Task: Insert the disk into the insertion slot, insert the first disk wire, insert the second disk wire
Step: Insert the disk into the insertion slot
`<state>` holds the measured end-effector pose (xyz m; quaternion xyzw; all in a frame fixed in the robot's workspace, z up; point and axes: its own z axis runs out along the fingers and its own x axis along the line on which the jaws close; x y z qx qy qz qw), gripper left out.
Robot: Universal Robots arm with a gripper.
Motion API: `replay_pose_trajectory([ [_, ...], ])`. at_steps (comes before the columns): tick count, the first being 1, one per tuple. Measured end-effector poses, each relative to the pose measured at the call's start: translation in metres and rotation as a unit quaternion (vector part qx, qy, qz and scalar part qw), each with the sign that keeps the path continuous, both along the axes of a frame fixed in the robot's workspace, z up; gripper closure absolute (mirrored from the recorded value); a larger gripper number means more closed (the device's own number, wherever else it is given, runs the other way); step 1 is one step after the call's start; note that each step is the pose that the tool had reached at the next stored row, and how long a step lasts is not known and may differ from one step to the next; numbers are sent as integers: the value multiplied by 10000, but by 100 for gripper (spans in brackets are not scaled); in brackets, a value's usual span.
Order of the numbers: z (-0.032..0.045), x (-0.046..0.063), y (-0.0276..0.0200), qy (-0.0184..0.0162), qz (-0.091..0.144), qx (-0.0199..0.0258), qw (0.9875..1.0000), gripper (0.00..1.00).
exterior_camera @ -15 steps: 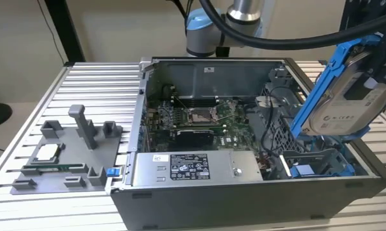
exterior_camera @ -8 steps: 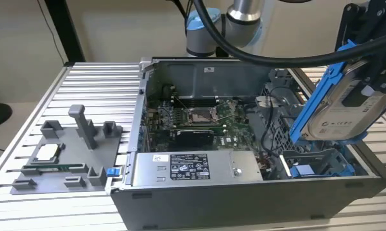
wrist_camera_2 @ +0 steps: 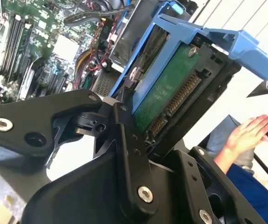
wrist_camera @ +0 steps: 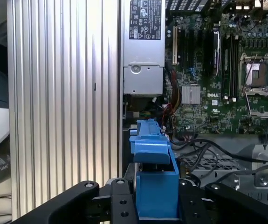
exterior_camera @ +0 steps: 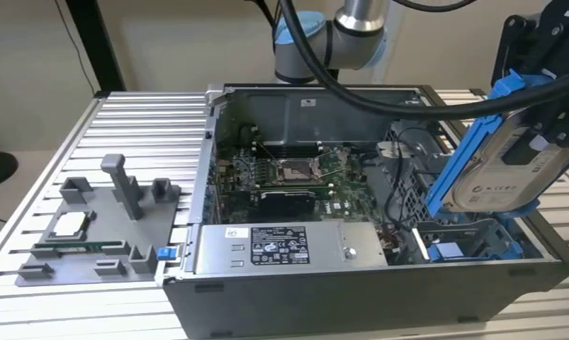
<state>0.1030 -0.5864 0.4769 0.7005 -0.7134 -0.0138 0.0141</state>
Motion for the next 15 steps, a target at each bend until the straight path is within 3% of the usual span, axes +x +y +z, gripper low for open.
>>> replay_pose_trajectory([
  [7,-84,20,-7,1,1,1,10000,100],
  [15,-206,153,-7,1,0,1,10000,100],
])
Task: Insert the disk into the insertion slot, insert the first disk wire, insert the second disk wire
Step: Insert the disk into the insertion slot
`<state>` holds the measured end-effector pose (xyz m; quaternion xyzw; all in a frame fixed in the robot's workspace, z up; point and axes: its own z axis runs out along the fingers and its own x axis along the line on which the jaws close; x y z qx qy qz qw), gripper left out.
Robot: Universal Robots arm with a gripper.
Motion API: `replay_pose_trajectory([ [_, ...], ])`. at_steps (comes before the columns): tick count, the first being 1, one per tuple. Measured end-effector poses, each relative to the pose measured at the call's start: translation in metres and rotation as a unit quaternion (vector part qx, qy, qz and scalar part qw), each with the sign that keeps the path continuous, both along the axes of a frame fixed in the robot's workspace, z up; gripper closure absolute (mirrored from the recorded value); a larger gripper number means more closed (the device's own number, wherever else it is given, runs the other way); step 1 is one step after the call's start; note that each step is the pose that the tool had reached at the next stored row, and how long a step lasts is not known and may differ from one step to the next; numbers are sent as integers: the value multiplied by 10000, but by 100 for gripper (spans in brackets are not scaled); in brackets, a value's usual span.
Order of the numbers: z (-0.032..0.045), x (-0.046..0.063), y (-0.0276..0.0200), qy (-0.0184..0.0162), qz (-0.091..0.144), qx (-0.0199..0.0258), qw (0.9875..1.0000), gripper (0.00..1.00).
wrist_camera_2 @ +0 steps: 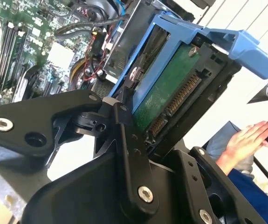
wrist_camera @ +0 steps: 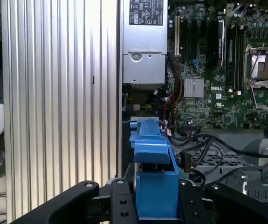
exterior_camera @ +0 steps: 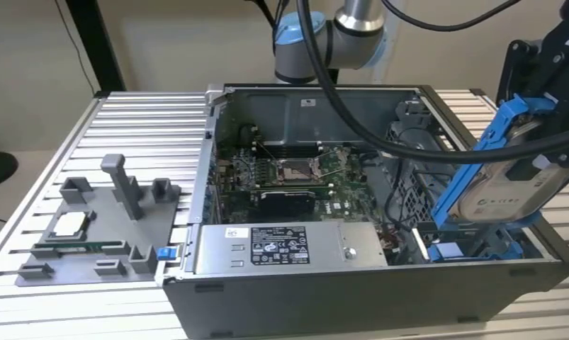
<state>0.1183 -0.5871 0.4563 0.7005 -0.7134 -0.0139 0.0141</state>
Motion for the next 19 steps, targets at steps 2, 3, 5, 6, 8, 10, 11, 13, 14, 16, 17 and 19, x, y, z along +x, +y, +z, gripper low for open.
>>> replay_pose_trajectory([
  [2,-38,10,0,0,-4,0,10000,100],
  [3,-56,14,0,0,-6,0,10000,100],
  [5,-93,19,12,2,-9,1,10000,100],
  [6,-111,21,18,3,-10,1,10000,100],
  [8,-147,25,28,6,-12,1,10000,100],
  [10,-183,27,32,8,-13,1,10000,100],
  [11,-202,28,35,8,-13,1,10000,100],
  [13,-237,29,45,10,-14,2,10000,100],
  [14,-256,30,49,10,-15,1,10000,100],
  [16,-285,32,62,10,-14,4,10000,100],
  [17,-294,32,72,10,-15,8,10000,100],
  [19,-308,32,87,10,-14,14,10000,100],
])
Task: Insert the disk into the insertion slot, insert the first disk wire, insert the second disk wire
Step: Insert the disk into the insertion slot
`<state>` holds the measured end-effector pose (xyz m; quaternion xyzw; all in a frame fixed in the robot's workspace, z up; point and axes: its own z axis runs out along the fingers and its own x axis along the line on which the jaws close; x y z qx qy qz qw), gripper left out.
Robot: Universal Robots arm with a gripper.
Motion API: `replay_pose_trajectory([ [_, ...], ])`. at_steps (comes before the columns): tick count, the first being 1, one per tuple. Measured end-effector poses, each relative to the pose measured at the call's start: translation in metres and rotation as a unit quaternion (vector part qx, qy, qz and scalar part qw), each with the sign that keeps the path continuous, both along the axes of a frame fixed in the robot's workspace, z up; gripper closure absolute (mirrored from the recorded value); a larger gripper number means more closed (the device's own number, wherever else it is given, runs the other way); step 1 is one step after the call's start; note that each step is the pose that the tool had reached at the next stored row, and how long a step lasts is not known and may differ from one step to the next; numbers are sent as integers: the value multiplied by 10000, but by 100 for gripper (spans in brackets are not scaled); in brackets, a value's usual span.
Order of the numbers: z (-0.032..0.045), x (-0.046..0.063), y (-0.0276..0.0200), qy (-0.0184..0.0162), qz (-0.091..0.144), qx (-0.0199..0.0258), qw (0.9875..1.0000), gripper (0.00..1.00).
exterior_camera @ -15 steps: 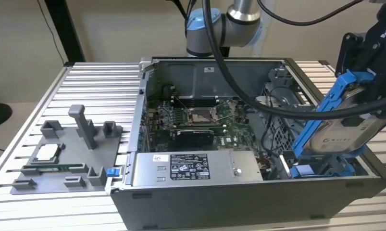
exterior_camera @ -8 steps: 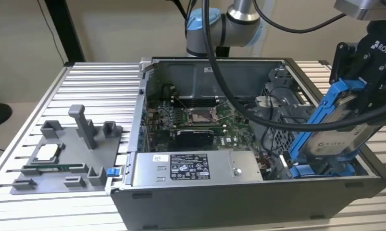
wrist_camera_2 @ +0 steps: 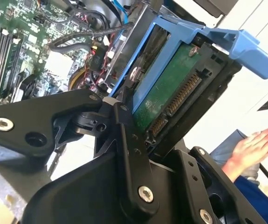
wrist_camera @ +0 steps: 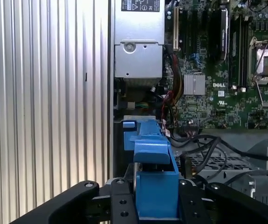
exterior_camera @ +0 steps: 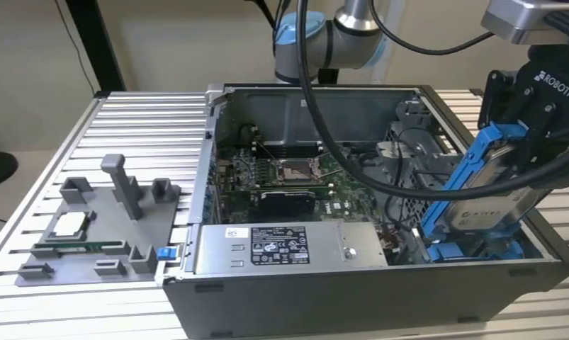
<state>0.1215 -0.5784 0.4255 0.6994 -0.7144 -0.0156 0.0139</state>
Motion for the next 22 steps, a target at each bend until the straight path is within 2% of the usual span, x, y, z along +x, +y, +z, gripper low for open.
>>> replay_pose_trajectory([
  [22,-135,43,11,0,13,4,10000,100],
])
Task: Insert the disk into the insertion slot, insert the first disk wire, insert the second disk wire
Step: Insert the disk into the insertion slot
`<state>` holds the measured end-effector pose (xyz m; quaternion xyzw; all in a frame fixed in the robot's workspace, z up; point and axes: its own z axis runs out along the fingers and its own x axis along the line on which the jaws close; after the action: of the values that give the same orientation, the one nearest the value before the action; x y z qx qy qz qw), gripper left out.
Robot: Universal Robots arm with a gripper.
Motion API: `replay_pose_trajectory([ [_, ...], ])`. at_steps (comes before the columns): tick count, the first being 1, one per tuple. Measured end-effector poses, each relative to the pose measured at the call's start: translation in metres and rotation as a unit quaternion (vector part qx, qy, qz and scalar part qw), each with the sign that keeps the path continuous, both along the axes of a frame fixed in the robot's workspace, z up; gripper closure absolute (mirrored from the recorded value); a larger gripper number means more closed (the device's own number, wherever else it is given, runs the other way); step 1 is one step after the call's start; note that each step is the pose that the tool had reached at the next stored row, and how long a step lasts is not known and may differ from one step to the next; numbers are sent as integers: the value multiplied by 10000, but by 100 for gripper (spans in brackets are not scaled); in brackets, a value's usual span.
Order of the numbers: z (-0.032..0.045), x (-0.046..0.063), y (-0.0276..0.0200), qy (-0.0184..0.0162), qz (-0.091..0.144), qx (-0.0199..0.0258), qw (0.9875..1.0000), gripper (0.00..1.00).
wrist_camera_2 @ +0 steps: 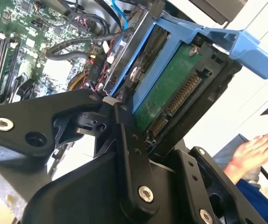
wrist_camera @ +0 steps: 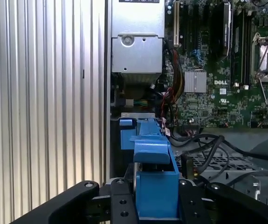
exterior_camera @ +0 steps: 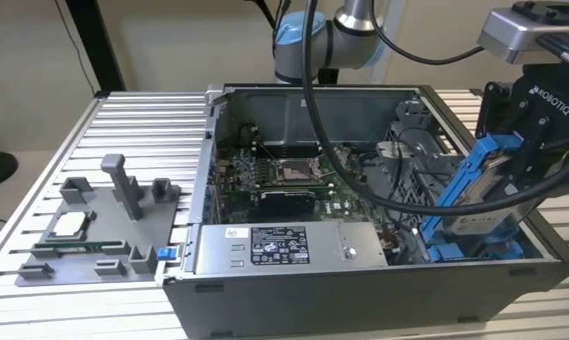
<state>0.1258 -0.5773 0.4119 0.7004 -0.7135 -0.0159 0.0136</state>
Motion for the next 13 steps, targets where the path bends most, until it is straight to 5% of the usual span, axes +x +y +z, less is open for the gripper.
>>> replay_pose_trajectory([
  [13,-171,7,9,0,0,5,10000,100],
])
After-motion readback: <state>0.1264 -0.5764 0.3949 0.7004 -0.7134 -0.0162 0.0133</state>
